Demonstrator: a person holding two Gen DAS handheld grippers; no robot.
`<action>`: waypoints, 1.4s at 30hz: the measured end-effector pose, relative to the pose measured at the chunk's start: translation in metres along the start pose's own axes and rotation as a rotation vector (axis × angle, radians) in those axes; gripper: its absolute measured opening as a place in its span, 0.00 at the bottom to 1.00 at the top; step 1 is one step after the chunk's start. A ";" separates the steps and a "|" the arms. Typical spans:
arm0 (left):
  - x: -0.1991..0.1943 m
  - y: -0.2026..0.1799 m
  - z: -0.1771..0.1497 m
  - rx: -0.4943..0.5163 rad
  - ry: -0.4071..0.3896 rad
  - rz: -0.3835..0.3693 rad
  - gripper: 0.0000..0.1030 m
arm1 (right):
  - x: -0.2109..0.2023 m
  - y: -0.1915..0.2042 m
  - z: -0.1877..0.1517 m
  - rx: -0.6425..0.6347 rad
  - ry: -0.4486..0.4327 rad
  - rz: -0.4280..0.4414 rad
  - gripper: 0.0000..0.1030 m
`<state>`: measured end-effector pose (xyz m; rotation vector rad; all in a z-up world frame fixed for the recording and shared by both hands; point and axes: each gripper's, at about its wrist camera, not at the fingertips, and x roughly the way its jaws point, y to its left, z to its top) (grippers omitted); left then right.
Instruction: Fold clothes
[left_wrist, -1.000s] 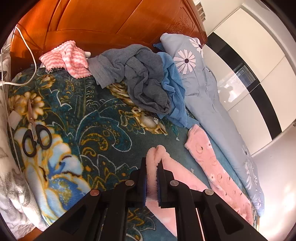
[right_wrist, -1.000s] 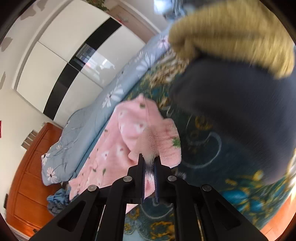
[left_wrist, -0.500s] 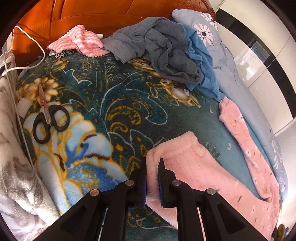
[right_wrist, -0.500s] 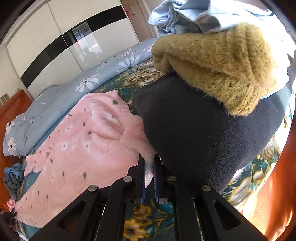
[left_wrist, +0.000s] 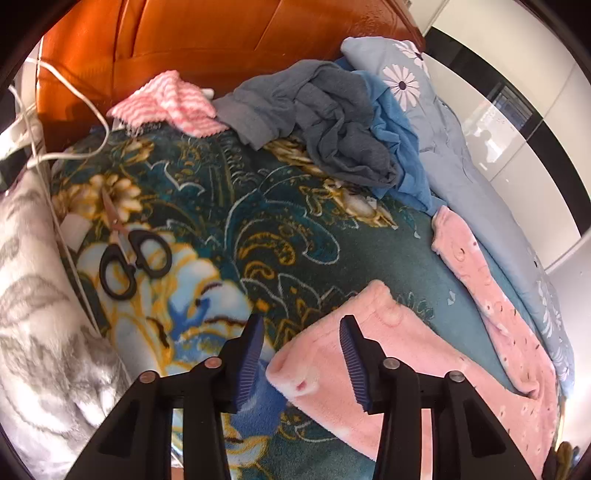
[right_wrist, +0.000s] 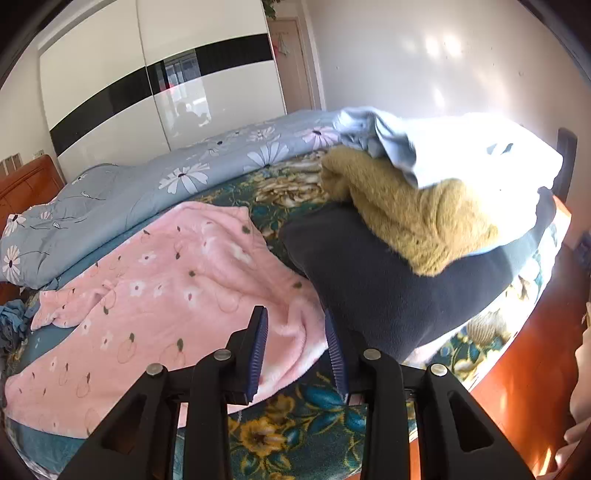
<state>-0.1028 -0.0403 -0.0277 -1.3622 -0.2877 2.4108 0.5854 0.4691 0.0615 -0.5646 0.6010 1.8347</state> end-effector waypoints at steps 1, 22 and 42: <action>0.003 -0.006 0.005 0.019 0.003 -0.002 0.57 | 0.002 0.011 0.003 -0.013 -0.003 0.031 0.36; 0.080 -0.051 0.023 0.052 0.007 -0.102 0.11 | 0.134 0.186 -0.018 -0.188 0.285 0.404 0.46; 0.203 -0.211 0.061 -0.010 0.242 -0.205 0.56 | 0.170 0.171 -0.025 -0.134 0.302 0.380 0.52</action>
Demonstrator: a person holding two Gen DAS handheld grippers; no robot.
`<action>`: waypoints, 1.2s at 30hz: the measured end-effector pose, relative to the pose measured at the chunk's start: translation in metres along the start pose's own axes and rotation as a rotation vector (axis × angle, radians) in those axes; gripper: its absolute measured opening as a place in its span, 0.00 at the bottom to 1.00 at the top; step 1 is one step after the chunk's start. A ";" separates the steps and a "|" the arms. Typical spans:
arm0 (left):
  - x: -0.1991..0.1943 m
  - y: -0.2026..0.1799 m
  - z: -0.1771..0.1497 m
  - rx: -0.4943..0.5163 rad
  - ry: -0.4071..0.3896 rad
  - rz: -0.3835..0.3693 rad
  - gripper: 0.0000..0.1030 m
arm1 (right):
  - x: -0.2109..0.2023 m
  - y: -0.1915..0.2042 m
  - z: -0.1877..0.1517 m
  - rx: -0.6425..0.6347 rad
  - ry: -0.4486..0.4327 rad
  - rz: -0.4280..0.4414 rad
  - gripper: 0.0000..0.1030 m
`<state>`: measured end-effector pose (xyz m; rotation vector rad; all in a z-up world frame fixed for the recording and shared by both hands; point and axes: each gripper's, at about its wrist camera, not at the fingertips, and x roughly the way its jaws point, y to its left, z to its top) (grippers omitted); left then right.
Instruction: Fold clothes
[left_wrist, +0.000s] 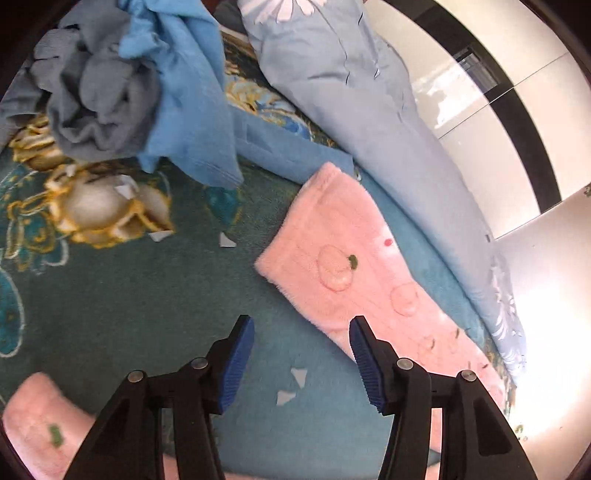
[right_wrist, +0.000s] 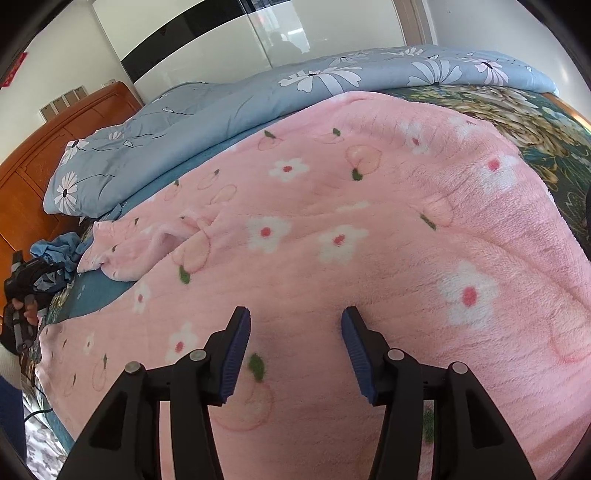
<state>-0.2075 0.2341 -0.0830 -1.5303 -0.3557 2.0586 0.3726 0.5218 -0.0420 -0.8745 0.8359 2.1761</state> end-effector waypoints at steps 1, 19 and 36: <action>0.010 -0.001 0.002 -0.032 0.008 -0.002 0.56 | 0.000 -0.001 0.000 -0.002 0.000 0.005 0.52; 0.069 -0.147 0.030 0.232 0.036 -0.138 0.37 | 0.008 0.001 -0.001 -0.068 -0.017 0.007 0.54; 0.024 0.023 0.035 -0.176 -0.113 -0.081 0.55 | 0.009 0.006 -0.007 -0.099 -0.047 0.004 0.62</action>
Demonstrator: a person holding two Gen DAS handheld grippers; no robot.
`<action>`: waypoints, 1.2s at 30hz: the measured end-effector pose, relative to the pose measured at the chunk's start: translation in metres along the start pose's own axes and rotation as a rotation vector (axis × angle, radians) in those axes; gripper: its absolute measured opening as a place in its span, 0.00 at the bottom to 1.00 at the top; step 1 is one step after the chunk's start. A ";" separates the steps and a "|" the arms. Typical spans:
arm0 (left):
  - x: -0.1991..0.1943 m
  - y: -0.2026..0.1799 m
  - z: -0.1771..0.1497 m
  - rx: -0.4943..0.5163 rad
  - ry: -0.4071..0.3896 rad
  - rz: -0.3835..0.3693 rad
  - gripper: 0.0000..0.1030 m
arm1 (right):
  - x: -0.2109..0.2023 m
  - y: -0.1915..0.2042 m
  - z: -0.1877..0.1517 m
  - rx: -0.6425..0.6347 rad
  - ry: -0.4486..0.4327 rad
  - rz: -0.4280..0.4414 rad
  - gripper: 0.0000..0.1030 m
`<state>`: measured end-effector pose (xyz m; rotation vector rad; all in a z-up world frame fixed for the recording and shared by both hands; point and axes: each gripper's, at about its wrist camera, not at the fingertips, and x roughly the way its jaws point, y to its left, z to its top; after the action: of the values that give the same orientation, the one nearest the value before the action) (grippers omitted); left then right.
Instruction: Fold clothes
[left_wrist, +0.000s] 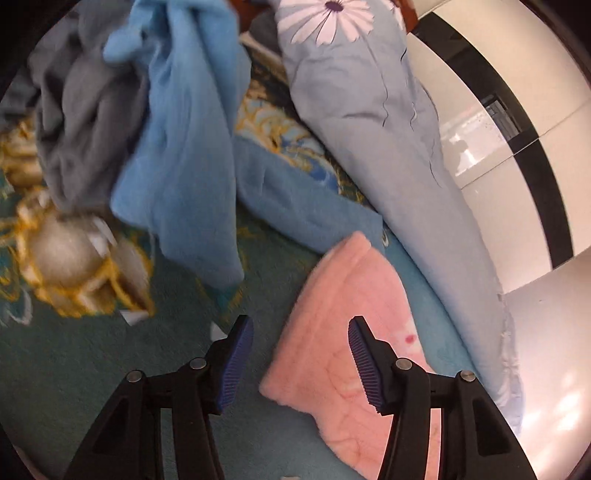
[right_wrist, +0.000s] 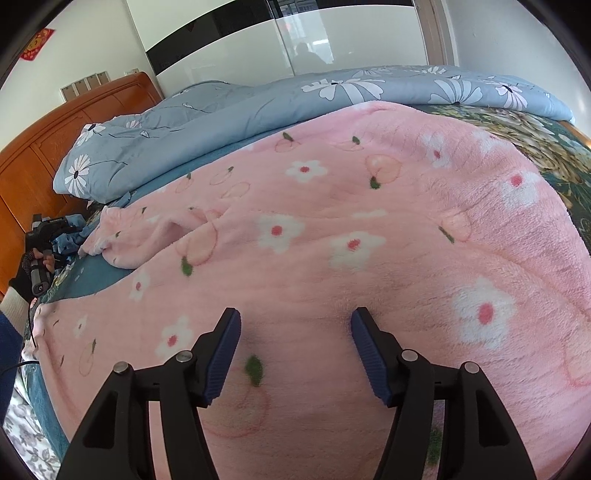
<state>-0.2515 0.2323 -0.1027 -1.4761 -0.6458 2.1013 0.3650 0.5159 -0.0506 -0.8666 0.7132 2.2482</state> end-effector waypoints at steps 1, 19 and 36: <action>0.004 0.003 -0.004 -0.009 0.015 -0.013 0.55 | 0.000 0.000 0.000 -0.001 0.001 -0.001 0.62; -0.159 -0.060 0.011 0.189 -0.253 0.006 0.03 | -0.027 0.009 0.019 0.046 0.012 0.022 0.62; -0.179 0.024 -0.157 -0.025 -0.298 -0.053 0.73 | 0.080 0.310 0.106 -0.542 0.162 0.374 0.62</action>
<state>-0.0527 0.1159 -0.0370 -1.1533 -0.8128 2.2994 0.0575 0.4088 0.0386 -1.2651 0.3487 2.7953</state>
